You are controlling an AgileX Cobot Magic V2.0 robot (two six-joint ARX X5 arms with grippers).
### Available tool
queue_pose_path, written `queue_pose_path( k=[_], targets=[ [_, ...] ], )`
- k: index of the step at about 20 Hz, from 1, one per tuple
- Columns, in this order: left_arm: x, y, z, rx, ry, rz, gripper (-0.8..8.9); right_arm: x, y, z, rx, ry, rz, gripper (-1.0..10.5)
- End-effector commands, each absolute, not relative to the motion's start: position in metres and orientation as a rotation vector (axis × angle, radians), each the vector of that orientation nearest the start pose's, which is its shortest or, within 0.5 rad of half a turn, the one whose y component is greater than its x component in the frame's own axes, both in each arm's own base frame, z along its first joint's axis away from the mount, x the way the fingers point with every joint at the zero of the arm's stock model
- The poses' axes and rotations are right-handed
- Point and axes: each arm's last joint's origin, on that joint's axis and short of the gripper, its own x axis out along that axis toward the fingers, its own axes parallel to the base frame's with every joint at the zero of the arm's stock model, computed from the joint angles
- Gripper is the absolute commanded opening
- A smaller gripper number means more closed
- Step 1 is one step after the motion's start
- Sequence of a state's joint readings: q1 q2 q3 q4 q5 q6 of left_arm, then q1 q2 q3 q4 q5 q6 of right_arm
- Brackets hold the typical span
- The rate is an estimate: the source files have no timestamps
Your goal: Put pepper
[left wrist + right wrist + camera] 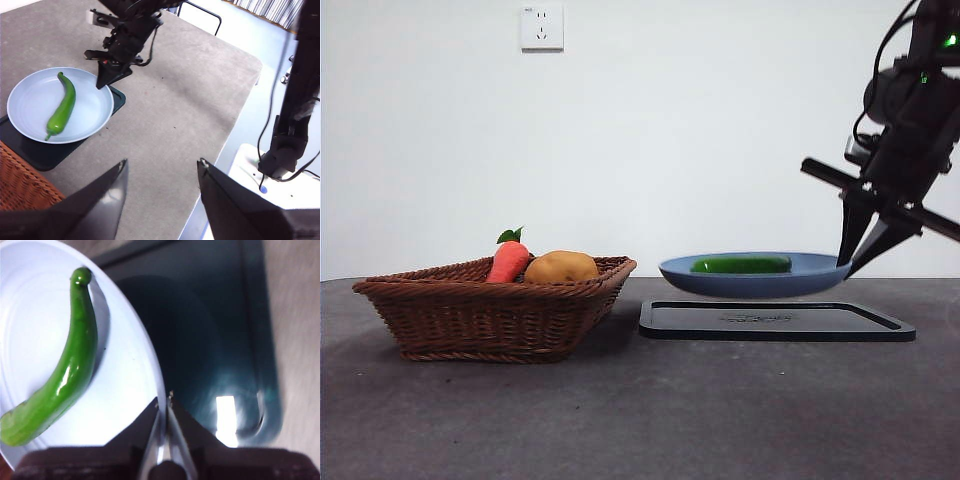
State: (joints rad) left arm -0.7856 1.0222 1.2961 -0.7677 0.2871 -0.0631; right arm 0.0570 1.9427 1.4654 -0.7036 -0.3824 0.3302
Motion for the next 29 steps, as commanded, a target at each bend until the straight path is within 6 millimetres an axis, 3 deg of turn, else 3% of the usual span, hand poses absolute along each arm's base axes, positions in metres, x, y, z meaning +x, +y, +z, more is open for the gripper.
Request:
queue_pose_path(
  k=[1, 18, 21, 23, 25, 29],
  targets=[
    [0.125, -0.138, 0.412, 0.077, 0.512, -1.043, 2.47, 0.406, 0.031, 0.195, 0.493, 1.22, 0.188, 0.1],
    [0.125, -0.138, 0.412, 0.047, 0.529, -1.035, 2.47, 0.414, 0.03, 0.167, 0.46, 1.268, 0.161, 0.1],
    [0.125, -0.138, 0.412, 0.047, 0.529, -1.035, 2.47, 0.414, 0.03, 0.162, 0.447, 1.275, 0.165, 0.9],
    [0.125, -0.138, 0.412, 0.047, 0.529, -1.033, 2.47, 0.413, 0.029, 0.171, 0.399, 1.244, 0.145, 1.7],
    [0.125, -0.138, 0.412, 0.049, 0.528, -1.032, 2.47, 0.41, 0.028, 0.184, 0.376, 1.212, 0.15, 1.8],
    [0.125, -0.138, 0.412, 0.051, 0.528, -1.032, 2.47, 0.388, 0.026, 0.237, 0.333, 1.138, 0.175, 2.0]
  ],
)
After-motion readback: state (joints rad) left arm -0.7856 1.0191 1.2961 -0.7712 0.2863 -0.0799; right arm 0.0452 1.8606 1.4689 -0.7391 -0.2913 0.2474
